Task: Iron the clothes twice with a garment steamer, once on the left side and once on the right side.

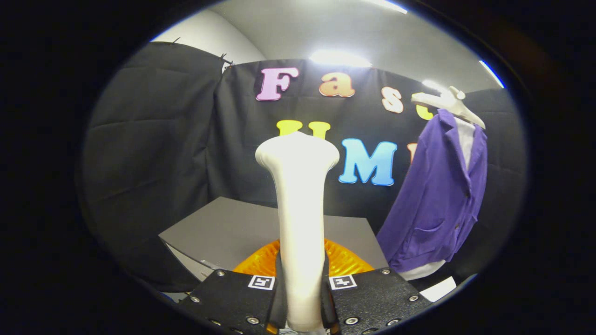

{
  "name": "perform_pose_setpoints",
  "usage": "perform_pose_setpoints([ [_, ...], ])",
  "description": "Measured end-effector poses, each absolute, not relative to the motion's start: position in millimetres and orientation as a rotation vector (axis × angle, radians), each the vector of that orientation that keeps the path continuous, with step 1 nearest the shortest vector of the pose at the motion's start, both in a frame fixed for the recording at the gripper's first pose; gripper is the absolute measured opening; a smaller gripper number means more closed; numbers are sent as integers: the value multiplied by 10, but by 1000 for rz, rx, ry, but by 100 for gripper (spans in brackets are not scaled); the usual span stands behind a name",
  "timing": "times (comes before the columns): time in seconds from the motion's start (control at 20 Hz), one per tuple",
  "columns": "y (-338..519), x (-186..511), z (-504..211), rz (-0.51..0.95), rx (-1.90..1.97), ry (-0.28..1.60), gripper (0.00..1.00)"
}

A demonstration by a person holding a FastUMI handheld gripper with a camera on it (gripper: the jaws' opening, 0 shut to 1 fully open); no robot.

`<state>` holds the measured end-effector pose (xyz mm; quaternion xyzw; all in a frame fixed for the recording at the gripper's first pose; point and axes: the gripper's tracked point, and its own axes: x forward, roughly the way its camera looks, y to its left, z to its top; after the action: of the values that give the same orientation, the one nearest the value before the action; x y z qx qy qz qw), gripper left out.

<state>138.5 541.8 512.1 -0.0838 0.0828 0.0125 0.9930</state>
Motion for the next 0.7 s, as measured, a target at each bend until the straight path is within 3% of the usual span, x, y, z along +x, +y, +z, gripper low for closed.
perform_pose_setpoints([
  [0.4, 5058, 587, 5282, -130, -139, 41, 28],
  [0.7, 4506, 571, 5559, -226, -117, -34, 28],
])
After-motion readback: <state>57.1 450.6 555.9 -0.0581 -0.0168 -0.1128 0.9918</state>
